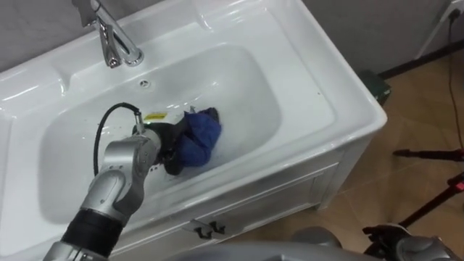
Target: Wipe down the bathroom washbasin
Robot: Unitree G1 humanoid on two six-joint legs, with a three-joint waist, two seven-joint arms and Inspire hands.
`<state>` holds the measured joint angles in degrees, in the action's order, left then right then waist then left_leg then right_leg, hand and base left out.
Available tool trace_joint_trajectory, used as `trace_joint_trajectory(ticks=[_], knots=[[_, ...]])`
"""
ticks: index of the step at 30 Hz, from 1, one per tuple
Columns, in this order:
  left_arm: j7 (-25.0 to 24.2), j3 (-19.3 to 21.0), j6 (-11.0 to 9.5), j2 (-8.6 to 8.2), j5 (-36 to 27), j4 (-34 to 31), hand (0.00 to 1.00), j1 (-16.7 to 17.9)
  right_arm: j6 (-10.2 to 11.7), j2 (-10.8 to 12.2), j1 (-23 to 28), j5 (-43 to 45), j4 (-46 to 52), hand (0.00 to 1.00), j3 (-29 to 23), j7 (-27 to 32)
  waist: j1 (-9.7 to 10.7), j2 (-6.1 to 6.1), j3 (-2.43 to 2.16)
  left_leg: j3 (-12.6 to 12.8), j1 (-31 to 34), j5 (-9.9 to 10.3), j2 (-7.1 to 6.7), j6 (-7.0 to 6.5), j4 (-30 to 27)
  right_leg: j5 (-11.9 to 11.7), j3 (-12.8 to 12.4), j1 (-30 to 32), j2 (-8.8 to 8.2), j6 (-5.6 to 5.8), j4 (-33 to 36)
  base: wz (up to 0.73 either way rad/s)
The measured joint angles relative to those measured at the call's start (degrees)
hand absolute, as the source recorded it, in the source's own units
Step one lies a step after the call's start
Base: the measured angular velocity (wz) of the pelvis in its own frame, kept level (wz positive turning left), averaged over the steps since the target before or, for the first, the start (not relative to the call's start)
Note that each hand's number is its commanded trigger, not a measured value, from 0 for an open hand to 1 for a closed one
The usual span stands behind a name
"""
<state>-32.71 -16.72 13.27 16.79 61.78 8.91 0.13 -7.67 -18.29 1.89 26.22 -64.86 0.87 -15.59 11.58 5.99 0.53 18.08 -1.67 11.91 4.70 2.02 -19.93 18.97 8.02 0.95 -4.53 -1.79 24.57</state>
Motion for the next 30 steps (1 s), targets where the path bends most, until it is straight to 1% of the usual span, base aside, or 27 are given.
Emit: trace_joint_trajectory(ticks=[2,4,6,7,8,9,10,11,12,13,14,15,16,17,19,20,22,24,26,27,30], knots=[[0.08,0.65,0.46,0.1,1.54,1.45,1.0,0.01,-0.59,0.08,-0.1,1.34,0.02,0.0,-0.02,-0.03,-0.27,-0.3,-0.16,0.14,-0.03,0.08,0.34,0.13,-0.35,0.13,-0.01,-0.09,0.25,-0.18,0.06,-0.04],[1.19,1.13,1.03,0.65,3.37,4.05,1.0,0.01,-1.65,0.1,-0.06,2.72,-0.16,0.0,-0.05,-0.15,-0.67,-0.9,-0.5,0.28,-0.16,0.24,0.85,0.4,-0.74,0.43,0.11,-0.36,0.65,-0.7,0.19,-0.02],[2.95,1.28,1.94,1.76,4.38,5.96,1.0,0.06,-2.36,0.07,-0.21,4.73,-0.2,0.0,-0.05,-0.16,-0.97,-1.08,-0.61,0.28,-0.1,0.42,1.31,0.68,-1.07,0.56,0.19,-0.33,1.04,-0.95,0.2,0.0],[3.96,1.12,2.28,2.9,5.65,7.16,1.0,0.24,-2.52,0.08,-0.4,6.02,-0.21,0.0,-0.05,-0.19,-1.01,-1.11,-0.62,0.25,0.05,0.73,1.78,1.19,-1.51,0.68,0.25,-0.3,1.43,-1.23,0.26,-0.05],[5.37,0.73,2.85,4.01,8.28,8.94,1.0,0.64,-2.7,0.07,-0.75,6.59,-0.22,0.0,-0.06,-0.32,-0.98,-1.18,-0.65,0.2,-0.03,0.76,1.94,1.24,-1.56,0.76,0.05,-0.26,1.59,-1.37,0.34,-0.07],[5.95,0.45,3.25,4.55,9.8,9.91,1.0,0.82,-2.87,0.07,-0.88,6.83,-0.22,0.0,-0.05,-0.39,-0.98,-1.19,-0.66,0.15,0.01,0.76,2.0,1.24,-1.62,0.77,-0.01,-0.27,1.54,-1.44,0.34,-0.09],[7.29,-0.27,4.76,5.23,12.91,11.8,1.0,1.34,-3.03,0.03,-0.93,7.19,-0.21,0.0,-0.06,-0.44,-0.98,-1.21,-0.67,0.09,-0.11,0.75,2.05,1.24,-1.56,0.85,-0.08,-0.27,1.52,-1.57,0.41,-0.06],[9.17,-1.12,6.71,5.52,15.64,13.64,1.0,2.23,-3.27,0.02,-0.97,7.35,-0.35,0.0,-0.07,-0.28,-0.99,-1.22,-0.68,-0.04,-0.31,0.75,2.03,1.24,-1.49,0.9,-0.16,-0.31,1.52,-1.65,0.53,-0.04],[10.05,-1.69,7.75,5.62,16.84,14.41,1.0,2.65,-3.34,0.02,-1.0,7.41,-0.65,0.0,-0.06,-0.12,-1.03,-1.23,-0.68,-0.16,-0.48,0.73,2.01,1.25,-1.41,0.92,-0.21,-0.42,1.55,-1.69,0.54,-0.05],[11.49,-2.62,9.35,5.7,18.93,15.36,1.0,3.57,-3.49,0.1,-1.36,7.98,-1.76,0.0,-0.04,0.1,-1.11,-1.23,-0.69,-0.18,-0.92,0.73,1.98,1.25,-1.21,0.96,-0.36,-0.72,1.57,-1.73,0.53,-0.09],[12.31,-3.89,10.34,5.67,20.79,15.96,1.0,4.03,-3.71,0.13,-1.45,8.17,-2.11,0.0,-0.04,0.14,-1.41,-1.22,-0.69,-0.18,-1.22,0.72,1.95,1.26,-1.23,1.01,-0.6,-0.93,1.63,-1.78,0.61,-0.11],[12.4,-4.61,10.69,5.64,21.8,16.08,1.0,4.16,-3.7,0.13,-1.47,8.2,-2.21,0.0,-0.09,0.16,-1.52,-1.24,-0.7,-0.27,-1.24,0.72,1.9,1.26,-1.25,1.06,-0.67,-0.93,1.68,-1.81,0.71,-0.11],[12.47,-5.83,11.49,5.54,24.0,16.64,1.0,4.22,-3.68,0.14,-1.62,8.33,-2.47,0.0,-0.32,0.13,-1.53,-1.32,-0.75,-0.84,-1.15,0.72,1.68,1.27,-1.25,1.36,-0.72,-0.8,1.65,-1.82,1.18,-0.09],[12.46,-7.18,12.47,5.17,26.22,17.19,1.0,4.41,-3.7,0.14,-1.66,8.35,-2.46,0.0,-0.99,0.03,-1.55,-1.29,-0.78,-1.03,-1.22,0.73,1.62,1.27,-1.32,1.43,-0.98,-0.79,1.66,-1.83,1.28,-0.09],[12.46,-8.99,13.99,4.94,29.08,17.52,1.0,5.18,-3.76,0.15,-1.73,8.35,-2.4,0.0,-1.56,-0.28,-1.58,-1.29,-0.83,-1.1,-1.23,0.72,1.7,1.27,-1.56,1.48,-1.49,-0.67,1.68,-1.93,1.34,-0.13],[12.47,-9.81,15.02,4.51,30.59,18.18,1.0,5.51,-3.96,0.16,-1.66,8.34,-2.28,0.0,-2.27,-0.53,-1.58,-1.23,-1.02,-1.1,-1.3,0.72,1.72,1.27,-1.59,1.49,-1.75,-0.63,1.72,-1.95,1.35,-0.13],[12.46,-11.22,16.28,4.28,31.97,19.28,1.0,5.52,-4.52,0.13,-1.62,8.37,-1.9,0.0,-2.42,-0.65,-1.57,-1.22,-1.15,-1.11,-1.49,0.71,1.73,1.27,-1.58,1.5,-2.05,-0.63,1.77,-1.98,1.4,-0.11],[12.46,-12.52,17.16,4.21,33.12,20.44,1.0,5.52,-4.53,0.12,-1.63,8.36,-1.8,0.0,-2.74,-0.7,-1.57,-1.16,-1.32,-1.1,-1.65,0.71,1.73,1.28,-1.58,1.5,-2.32,-0.63,1.86,-1.98,1.46,-0.09],[12.46,-13.67,18.03,3.91,33.82,22.29,1.0,5.52,-4.42,0.13,-1.64,8.36,-1.8,0.0,-2.8,-0.52,-1.57,-0.93,-1.93,-1.09,-1.95,0.71,1.7,1.28,-1.59,1.5,-2.78,-0.74,2.17,-1.98,1.51,-0.1],[12.46,-13.92,18.1,3.89,33.99,22.8,1.0,5.52,-4.38,0.13,-1.64,8.36,-1.79,0.0,-2.8,-0.44,-1.57,-0.89,-2.08,-1.09,-2.05,0.71,1.7,1.28,-1.6,1.49,-2.87,-0.79,2.18,-1.99,1.53,-0.1],[12.46,-14.12,18.7,3.84,34.08,24.14,1.0,5.52,-4.35,0.13,-1.71,8.31,-1.77,0.0,-2.8,0.16,-1.4,-0.77,-2.19,-1.09,-2.14,0.72,1.69,1.29,-1.78,1.49,-2.58,-0.63,2.07,-2.0,2.05,-0.05]])
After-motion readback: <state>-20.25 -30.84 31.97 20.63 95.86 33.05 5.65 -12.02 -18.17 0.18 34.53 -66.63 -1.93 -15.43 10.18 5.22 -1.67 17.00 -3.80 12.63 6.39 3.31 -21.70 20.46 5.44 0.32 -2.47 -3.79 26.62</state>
